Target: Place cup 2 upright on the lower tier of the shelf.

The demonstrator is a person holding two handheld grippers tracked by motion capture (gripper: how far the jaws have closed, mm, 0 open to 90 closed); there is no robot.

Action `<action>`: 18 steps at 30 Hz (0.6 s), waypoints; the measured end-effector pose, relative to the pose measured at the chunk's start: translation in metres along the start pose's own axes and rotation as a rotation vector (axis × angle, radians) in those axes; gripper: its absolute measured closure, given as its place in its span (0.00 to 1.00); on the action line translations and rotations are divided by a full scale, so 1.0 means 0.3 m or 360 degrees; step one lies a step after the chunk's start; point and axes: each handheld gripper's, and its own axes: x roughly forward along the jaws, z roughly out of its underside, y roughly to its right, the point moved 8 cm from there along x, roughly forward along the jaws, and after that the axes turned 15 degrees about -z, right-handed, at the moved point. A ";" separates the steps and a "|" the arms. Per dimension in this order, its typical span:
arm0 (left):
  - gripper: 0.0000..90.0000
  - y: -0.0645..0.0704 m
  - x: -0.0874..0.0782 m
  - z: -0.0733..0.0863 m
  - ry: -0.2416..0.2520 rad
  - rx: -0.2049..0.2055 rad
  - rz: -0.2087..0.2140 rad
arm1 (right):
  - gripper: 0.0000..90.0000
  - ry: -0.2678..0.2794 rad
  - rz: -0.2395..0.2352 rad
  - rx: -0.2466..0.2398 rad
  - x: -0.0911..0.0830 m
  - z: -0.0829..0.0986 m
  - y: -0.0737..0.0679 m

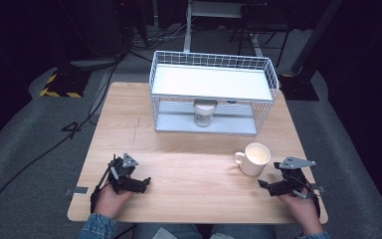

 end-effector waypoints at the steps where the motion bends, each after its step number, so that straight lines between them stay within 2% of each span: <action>1: 0.00 -0.001 0.000 0.002 0.0013 0.0007 0.0003 | 0.00 0.0022 -0.0004 -0.0001 -0.004 -0.011 -0.001; 6: 0.00 -0.001 0.000 0.002 0.0012 0.0003 0.0003 | 0.00 0.0073 -0.0026 -0.0017 -0.008 -0.038 -0.006; 13: 0.00 0.006 -0.001 0.002 0.0007 -0.0077 -0.0051 | 0.00 0.0129 -0.0060 -0.0024 0.022 -0.086 0.006; 18: 0.00 0.006 -0.002 0.004 0.0004 -0.0083 -0.0063 | 0.00 0.0162 -0.0078 -0.0029 0.046 -0.110 0.013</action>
